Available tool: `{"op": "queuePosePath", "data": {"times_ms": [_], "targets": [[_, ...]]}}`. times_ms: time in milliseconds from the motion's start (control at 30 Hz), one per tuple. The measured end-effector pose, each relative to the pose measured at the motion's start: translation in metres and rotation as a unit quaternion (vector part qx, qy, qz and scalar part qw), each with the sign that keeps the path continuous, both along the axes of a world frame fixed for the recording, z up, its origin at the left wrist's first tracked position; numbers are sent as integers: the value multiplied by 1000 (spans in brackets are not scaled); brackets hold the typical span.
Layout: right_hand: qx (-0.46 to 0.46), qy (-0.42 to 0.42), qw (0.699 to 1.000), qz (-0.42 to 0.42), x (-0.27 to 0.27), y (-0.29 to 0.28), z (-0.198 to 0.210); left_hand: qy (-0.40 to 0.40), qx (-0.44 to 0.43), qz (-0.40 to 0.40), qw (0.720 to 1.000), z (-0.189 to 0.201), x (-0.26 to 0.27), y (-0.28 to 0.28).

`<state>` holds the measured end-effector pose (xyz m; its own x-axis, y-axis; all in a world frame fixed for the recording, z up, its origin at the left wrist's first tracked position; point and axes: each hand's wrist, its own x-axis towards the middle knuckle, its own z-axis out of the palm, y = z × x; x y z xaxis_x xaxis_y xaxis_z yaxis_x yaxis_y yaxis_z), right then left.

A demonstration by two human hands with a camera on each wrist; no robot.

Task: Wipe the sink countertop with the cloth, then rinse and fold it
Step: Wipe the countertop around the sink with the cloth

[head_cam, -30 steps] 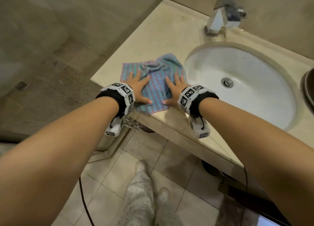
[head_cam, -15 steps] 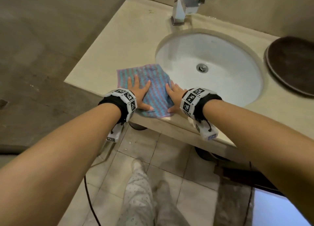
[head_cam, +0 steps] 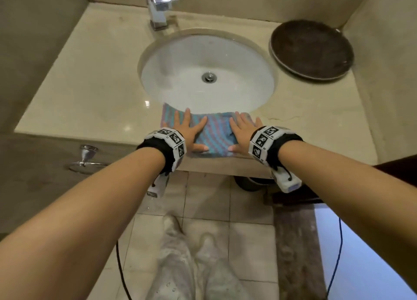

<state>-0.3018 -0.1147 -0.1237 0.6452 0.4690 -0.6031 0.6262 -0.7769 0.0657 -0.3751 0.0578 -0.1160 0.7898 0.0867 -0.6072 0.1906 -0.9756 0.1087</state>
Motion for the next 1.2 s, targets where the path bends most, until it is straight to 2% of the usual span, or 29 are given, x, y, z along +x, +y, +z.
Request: {"op": "queuePosePath", "data": {"times_ms": [333,500,600,833,1200], "targets": [[-30,8,979,-201,8,-124,6,-6,-10,-142,990,-3,53,-110],[-46,10,951,-306,17,-172,11,-4,-44,-189,981,4,81,-152],[-45,8,932,-360,29,-176,16,-18,-41,-199,979,-1,95,-160],[-14,-5,939,-344,46,-187,1,-42,-27,-188,981,-13,120,-165],[17,-27,938,-344,109,-207,-6,-34,-50,-138,989,-12,181,-185]]}}
